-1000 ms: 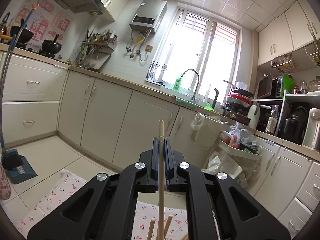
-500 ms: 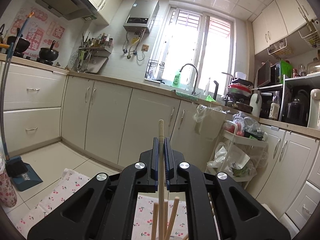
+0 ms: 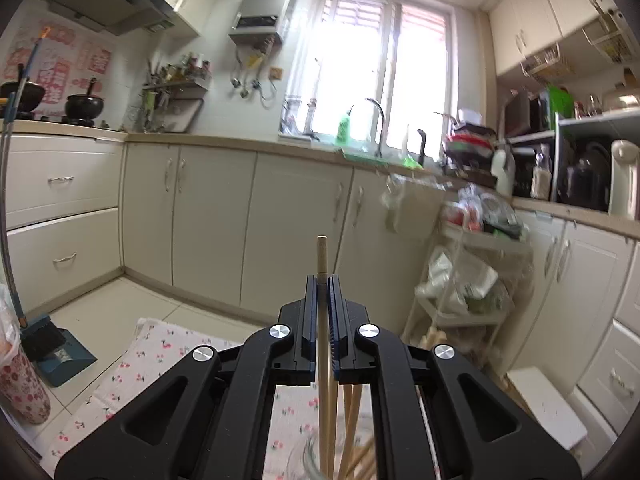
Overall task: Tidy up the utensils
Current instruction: 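Lift both held sticks upright and carry them over the glass jar, then open the left gripper to drop its stick into the jar while the right gripper holds its stick above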
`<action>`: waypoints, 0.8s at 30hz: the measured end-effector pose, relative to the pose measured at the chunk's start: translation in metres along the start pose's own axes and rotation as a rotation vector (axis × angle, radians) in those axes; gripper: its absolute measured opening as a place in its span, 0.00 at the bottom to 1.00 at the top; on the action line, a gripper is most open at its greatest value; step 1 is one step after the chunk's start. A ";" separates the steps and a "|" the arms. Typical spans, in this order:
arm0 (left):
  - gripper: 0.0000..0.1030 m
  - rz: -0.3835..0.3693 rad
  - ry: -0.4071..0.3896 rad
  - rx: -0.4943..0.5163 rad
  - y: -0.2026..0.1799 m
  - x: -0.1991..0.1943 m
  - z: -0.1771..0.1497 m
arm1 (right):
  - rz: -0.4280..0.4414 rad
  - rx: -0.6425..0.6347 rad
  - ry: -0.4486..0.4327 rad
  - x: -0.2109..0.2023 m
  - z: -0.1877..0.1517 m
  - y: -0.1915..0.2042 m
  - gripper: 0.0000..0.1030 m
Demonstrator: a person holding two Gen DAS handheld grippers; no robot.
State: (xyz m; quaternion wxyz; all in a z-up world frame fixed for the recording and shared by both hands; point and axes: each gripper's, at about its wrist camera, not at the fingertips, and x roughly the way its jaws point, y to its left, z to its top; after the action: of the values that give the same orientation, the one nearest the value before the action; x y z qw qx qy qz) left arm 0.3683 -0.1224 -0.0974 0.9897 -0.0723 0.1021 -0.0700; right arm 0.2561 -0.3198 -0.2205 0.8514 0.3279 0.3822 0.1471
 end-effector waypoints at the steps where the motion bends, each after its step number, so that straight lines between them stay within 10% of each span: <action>1: 0.05 -0.005 0.020 0.014 -0.001 -0.001 -0.002 | 0.001 0.001 -0.001 0.000 0.000 0.000 0.05; 7: 0.41 0.002 0.090 0.054 0.003 -0.019 -0.010 | 0.007 0.001 0.000 -0.001 -0.001 -0.001 0.05; 14: 0.50 0.052 0.110 0.042 0.030 -0.055 -0.014 | 0.058 0.043 -0.054 -0.013 0.006 0.003 0.05; 24: 0.54 0.187 0.227 -0.059 0.096 -0.078 -0.063 | 0.160 -0.032 -0.410 -0.055 0.079 0.075 0.05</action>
State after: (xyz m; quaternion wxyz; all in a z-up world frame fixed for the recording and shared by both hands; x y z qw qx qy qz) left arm 0.2909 -0.0243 -0.1590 0.9715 -0.0832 0.2214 0.0180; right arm 0.2784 -0.3269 -0.1007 0.9021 0.3665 0.1714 0.1503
